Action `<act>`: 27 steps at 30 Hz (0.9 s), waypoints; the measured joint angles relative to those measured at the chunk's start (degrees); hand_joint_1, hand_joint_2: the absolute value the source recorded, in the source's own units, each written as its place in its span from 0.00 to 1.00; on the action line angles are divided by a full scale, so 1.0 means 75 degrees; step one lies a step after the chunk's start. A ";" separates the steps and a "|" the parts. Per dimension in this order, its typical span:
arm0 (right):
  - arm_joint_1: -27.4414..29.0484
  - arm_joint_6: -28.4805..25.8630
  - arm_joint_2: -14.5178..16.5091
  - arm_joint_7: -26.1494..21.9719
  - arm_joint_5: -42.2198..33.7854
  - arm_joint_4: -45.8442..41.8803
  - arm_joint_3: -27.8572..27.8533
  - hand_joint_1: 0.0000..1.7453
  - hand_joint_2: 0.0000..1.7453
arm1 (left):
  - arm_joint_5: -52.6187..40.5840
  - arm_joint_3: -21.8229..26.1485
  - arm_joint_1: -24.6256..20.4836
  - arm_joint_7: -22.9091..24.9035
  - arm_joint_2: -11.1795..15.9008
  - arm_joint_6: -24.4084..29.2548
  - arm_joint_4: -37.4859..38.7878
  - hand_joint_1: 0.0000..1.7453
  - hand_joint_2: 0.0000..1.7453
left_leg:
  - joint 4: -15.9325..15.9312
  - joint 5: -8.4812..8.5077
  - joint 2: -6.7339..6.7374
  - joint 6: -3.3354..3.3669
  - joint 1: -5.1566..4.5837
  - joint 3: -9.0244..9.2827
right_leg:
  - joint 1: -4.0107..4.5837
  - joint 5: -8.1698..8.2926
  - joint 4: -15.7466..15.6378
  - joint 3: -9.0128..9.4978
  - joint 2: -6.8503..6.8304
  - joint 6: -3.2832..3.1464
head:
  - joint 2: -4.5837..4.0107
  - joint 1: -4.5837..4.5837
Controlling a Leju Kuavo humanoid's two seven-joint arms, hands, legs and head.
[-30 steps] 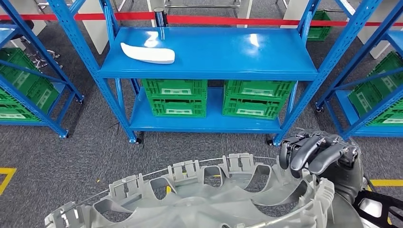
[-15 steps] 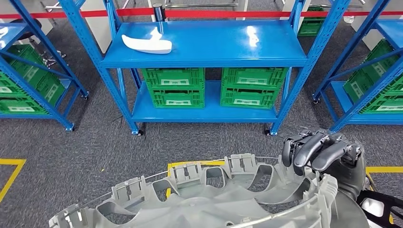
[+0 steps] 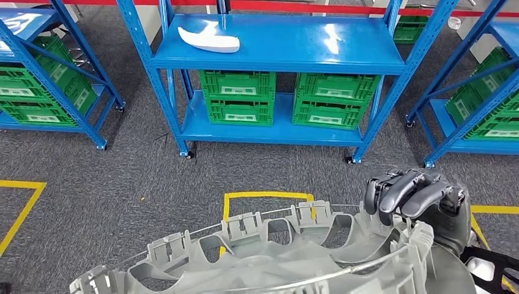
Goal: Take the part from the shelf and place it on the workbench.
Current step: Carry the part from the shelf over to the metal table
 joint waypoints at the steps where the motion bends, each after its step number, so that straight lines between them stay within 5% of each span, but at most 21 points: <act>1: 0.0006 0.0000 -0.0001 0.0000 -0.0003 0.0004 -0.0001 1.00 1.00 | 0.0009 -0.0005 0.0000 0.0012 -0.0002 0.0007 0.0002 0.00 0.00 | 0.0057 0.0073 0.0000 -0.0014 -0.0003 -0.0149 | 0.0000 0.0170 -0.0257 0.0280 0.0002 0.0067 | 0.0000 -0.0001; 4: 0.0026 0.0000 -0.0001 0.0001 -0.0004 0.0001 -0.0007 1.00 1.00 | 0.0046 -0.0036 0.0002 0.0036 -0.0007 0.0022 0.0003 0.00 0.00 | 0.0283 0.0244 0.0000 -0.0100 -0.0020 -0.0501 | 0.0030 0.0150 -0.1853 0.1435 0.0034 0.0031 | 0.0000 -0.0010; 6: 0.0061 0.0004 -0.0003 -0.0010 -0.0007 -0.0001 -0.0018 1.00 1.00 | 0.0079 -0.0048 0.0015 0.0042 -0.0009 0.0026 0.0000 0.00 0.00 | 0.0349 0.0363 0.0000 -0.0181 -0.0021 -0.0597 | 0.0077 0.0001 -0.2311 0.1664 0.0052 -0.0089 | 0.0000 -0.0016; 8: 0.0092 0.0017 -0.0007 -0.0021 -0.0014 0.0001 -0.0033 1.00 1.00 | 0.0111 -0.0047 0.0042 0.0045 -0.0004 0.0028 -0.0007 0.00 0.00 | 0.0387 0.0379 -0.0004 -0.0272 0.0012 -0.0652 | 0.0055 0.0113 -0.2290 0.1531 0.0029 -0.0205 | 0.0000 -0.0011; 9: 0.0105 0.0032 -0.0008 -0.0026 -0.0018 0.0002 -0.0039 1.00 1.00 | 0.0119 -0.0045 0.0057 0.0046 -0.0004 0.0027 -0.0008 0.00 0.00 | 0.0515 0.0188 -0.0001 -0.0326 0.0034 -0.0702 | 0.0038 0.0193 -0.2291 0.1464 0.0011 -0.0268 | 0.0000 -0.0021; 12: 0.0139 0.0093 -0.0007 -0.0045 -0.0040 0.0004 -0.0044 1.00 1.00 | 0.0122 -0.0045 0.0073 0.0039 -0.0003 0.0020 -0.0009 0.00 0.00 | 0.1687 -0.0948 0.0017 -0.0483 0.0126 -0.0958 | 0.0026 0.0456 -0.2282 0.1193 -0.0030 -0.0352 | 0.0000 -0.0045; 13: 0.0145 0.0107 -0.0007 -0.0049 -0.0050 0.0004 -0.0045 1.00 1.00 | 0.0119 -0.0047 0.0072 0.0037 -0.0002 0.0015 -0.0009 0.00 0.00 | 0.2163 -0.1171 0.0018 -0.0517 0.0152 -0.1020 | 0.0028 0.0545 -0.2268 0.1090 -0.0038 -0.0345 | 0.0000 -0.0046; 15: 0.0155 0.0122 -0.0009 -0.0050 -0.0068 0.0004 -0.0049 1.00 1.00 | 0.0114 -0.0050 0.0071 0.0035 -0.0002 0.0007 -0.0009 0.00 0.00 | 0.2584 -0.1084 0.0020 -0.0541 0.0187 -0.0888 | 0.0032 0.0714 -0.2224 0.0861 -0.0046 -0.0316 | 0.0000 -0.0048; 17: 0.0163 0.0128 -0.0011 -0.0057 -0.0079 0.0004 -0.0058 1.00 1.00 | 0.0110 -0.0050 0.0071 0.0034 0.0001 0.0006 -0.0014 0.00 0.00 | 0.1954 -0.0700 0.0021 -0.0492 0.0192 -0.0251 | 0.0041 0.0862 -0.2189 0.0665 -0.0048 -0.0282 | 0.0000 -0.0050; 20: 0.0160 0.0157 -0.0020 -0.0091 -0.0103 0.0002 -0.0092 1.00 1.00 | 0.0102 -0.0054 0.0063 0.0033 0.0012 -0.0006 -0.0055 0.00 0.00 | 0.0366 -0.0836 0.0025 -0.0347 0.0121 0.0844 | 0.0057 0.1066 -0.2181 0.0503 -0.0079 -0.0166 | 0.0000 -0.0044; 23: 0.0156 0.0172 -0.0033 -0.0101 -0.0068 0.0006 -0.0117 1.00 1.00 | 0.0103 -0.0045 0.0075 0.0036 0.0023 -0.0039 -0.0101 0.00 0.00 | -0.0017 -0.0792 0.0029 -0.0204 0.0064 0.0885 | 0.0016 0.1229 -0.2201 0.0377 -0.0108 -0.0028 | 0.0000 -0.0044; 24: 0.0155 0.0160 -0.0040 -0.0089 -0.0022 0.0008 -0.0122 1.00 1.00 | 0.0105 -0.0040 0.0081 0.0037 0.0024 -0.0053 -0.0114 0.00 0.00 | -0.0066 -0.0687 0.0031 -0.0139 0.0070 0.0818 | 0.0013 0.1122 -0.2111 0.0305 -0.0091 -0.0035 | 0.0000 -0.0039; 27: 0.0149 0.0085 -0.0071 -0.0006 0.0174 0.0015 -0.0139 1.00 1.00 | 0.0120 -0.0041 0.0078 0.0044 0.0023 -0.0082 -0.0142 0.00 0.00 | -0.0119 -0.0362 -0.0004 -0.0012 0.0080 0.0495 | 0.0015 0.0156 -0.0983 -0.0061 -0.0022 -0.0176 | 0.0000 -0.0014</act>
